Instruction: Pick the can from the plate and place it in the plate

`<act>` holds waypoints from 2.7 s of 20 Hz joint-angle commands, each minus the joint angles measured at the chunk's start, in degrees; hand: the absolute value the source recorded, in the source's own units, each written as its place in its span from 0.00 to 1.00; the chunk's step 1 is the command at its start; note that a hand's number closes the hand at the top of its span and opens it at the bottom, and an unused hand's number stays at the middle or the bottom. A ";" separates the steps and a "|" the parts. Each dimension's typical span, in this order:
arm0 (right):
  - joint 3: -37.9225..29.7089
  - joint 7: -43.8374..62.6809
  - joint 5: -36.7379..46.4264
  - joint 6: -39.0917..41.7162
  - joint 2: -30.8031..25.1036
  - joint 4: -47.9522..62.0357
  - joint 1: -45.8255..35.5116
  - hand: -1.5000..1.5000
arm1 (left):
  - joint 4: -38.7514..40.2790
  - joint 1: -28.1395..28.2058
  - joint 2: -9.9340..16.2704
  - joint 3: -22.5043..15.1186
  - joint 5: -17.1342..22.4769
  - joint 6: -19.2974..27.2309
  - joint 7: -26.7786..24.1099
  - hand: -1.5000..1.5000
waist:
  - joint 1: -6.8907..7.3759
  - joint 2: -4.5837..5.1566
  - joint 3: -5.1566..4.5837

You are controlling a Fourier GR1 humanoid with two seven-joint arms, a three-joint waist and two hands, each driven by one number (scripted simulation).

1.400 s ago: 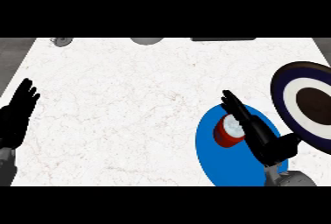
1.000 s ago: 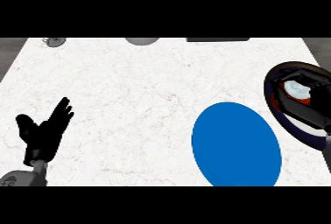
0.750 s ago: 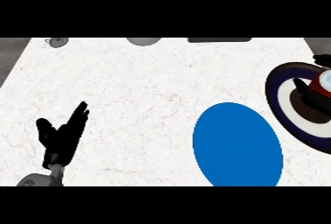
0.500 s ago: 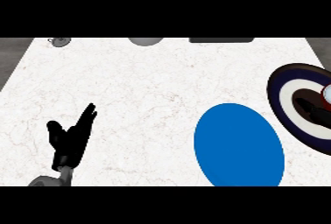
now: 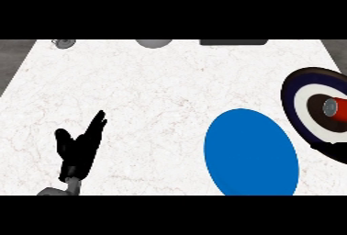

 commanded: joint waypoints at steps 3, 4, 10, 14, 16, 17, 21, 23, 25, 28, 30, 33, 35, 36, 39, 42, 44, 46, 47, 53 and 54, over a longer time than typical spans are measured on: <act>4.76 16.81 1.40 7.40 -6.02 -8.99 -2.46 0.00 | 1.65 1.90 -0.66 -0.07 -0.31 -1.05 -0.35 0.50 | 0.26 0.22 -0.20; 5.53 16.25 2.86 7.69 -5.26 -9.28 -1.26 0.00 | 3.16 1.15 -1.56 0.22 -0.64 -1.65 -2.19 0.50 | 0.06 0.27 -0.17; 15.59 29.11 10.62 7.91 0.80 -10.56 -8.34 0.00 | -2.34 0.55 -3.91 -1.80 -3.05 2.11 3.92 0.50 | 0.70 0.29 -0.10; 18.28 34.07 16.06 8.83 5.04 -9.47 -11.60 0.00 | -4.00 4.51 0.41 1.68 -1.27 -3.52 2.87 0.50 | 0.78 0.27 -0.10; 20.71 35.21 19.10 9.34 7.35 -6.55 -13.01 0.00 | 1.76 1.12 -3.64 1.14 -3.06 -1.68 0.82 0.50 | 0.53 0.36 -0.11; 21.54 35.40 19.68 9.97 7.75 -6.85 -11.14 0.00 | 1.81 1.15 -1.51 3.11 -1.29 -4.70 0.75 0.50 | 0.42 0.34 -0.11; 23.08 32.65 21.30 10.35 12.81 -3.09 -9.92 0.00 | 2.20 -0.75 -4.32 2.28 -3.89 -2.26 2.75 0.50 | 0.26 0.37 -0.09; 22.28 36.72 19.16 14.29 14.33 -3.01 -14.24 0.00 | 3.91 1.19 -4.26 2.38 -4.81 -3.95 -0.67 0.50 | 0.43 0.38 -0.11; 22.91 34.61 22.23 12.79 15.24 -6.72 -8.68 0.00 | -1.17 4.83 -4.11 2.35 -3.99 -4.35 1.36 0.50 | 0.27 0.26 -0.09; 22.72 35.01 24.82 12.57 18.96 -4.08 -11.41 0.00 | 4.88 -0.76 -1.87 8.26 -1.83 -8.73 0.22 0.50 | 0.24 0.34 -0.11; 21.50 34.04 26.69 14.55 18.84 -4.15 -10.10 0.00 | -0.27 2.20 -6.40 3.13 -6.94 -3.16 2.68 0.50 | 0.30 0.29 -0.08; 23.97 36.38 30.91 14.89 19.61 -1.75 -10.64 0.00 | 1.35 0.98 -4.98 5.24 -5.97 -5.01 2.68 0.50 | 0.30 0.31 -0.09; 26.52 39.59 34.15 14.80 22.49 -2.89 -10.85 0.00 | 2.15 0.70 -6.94 4.73 -7.02 -3.80 2.65 0.50 | 0.23 0.30 -0.10; 23.83 39.32 32.35 17.19 20.19 -3.44 -10.89 0.00 | -7.97 7.05 -5.47 2.59 -6.98 -3.91 5.15 0.50 | 0.53 0.20 -0.08; 20.83 35.54 33.68 17.60 21.17 1.96 -11.72 0.00 | -1.91 2.39 -6.98 5.06 -7.35 -4.23 4.56 0.50 | 0.34 0.32 -0.08; 22.70 33.13 37.80 15.94 24.77 5.63 -11.69 0.00 | -1.75 1.73 -6.56 6.58 -7.67 -5.27 5.33 0.50 | 0.38 0.32 -0.08; 22.03 33.78 37.48 17.70 26.94 5.70 -12.57 0.00 | -0.03 0.76 -6.78 7.31 -7.83 -7.14 4.17 0.50 | 0.33 0.32 -0.09; 21.91 31.44 37.78 17.51 25.31 4.80 -9.63 0.00 | -6.80 8.09 -7.48 4.37 -9.43 -5.09 4.83 0.50 | 0.46 0.25 -0.07; 20.93 27.55 37.23 17.52 24.43 10.36 -10.41 0.00 | -0.90 4.11 -8.07 5.42 -9.43 -6.28 2.22 0.50 | 0.38 0.35 -0.08; 24.47 25.33 41.06 20.83 25.59 12.18 -11.76 1.00 | -3.55 3.43 -7.02 7.83 -8.52 -7.22 5.87 0.50 | 0.42 0.32 -0.08; 27.01 23.64 44.84 16.98 26.81 13.63 -10.22 1.00 | -0.88 2.39 -6.56 8.74 -8.27 -8.79 3.91 0.50 | 0.35 0.35 -0.08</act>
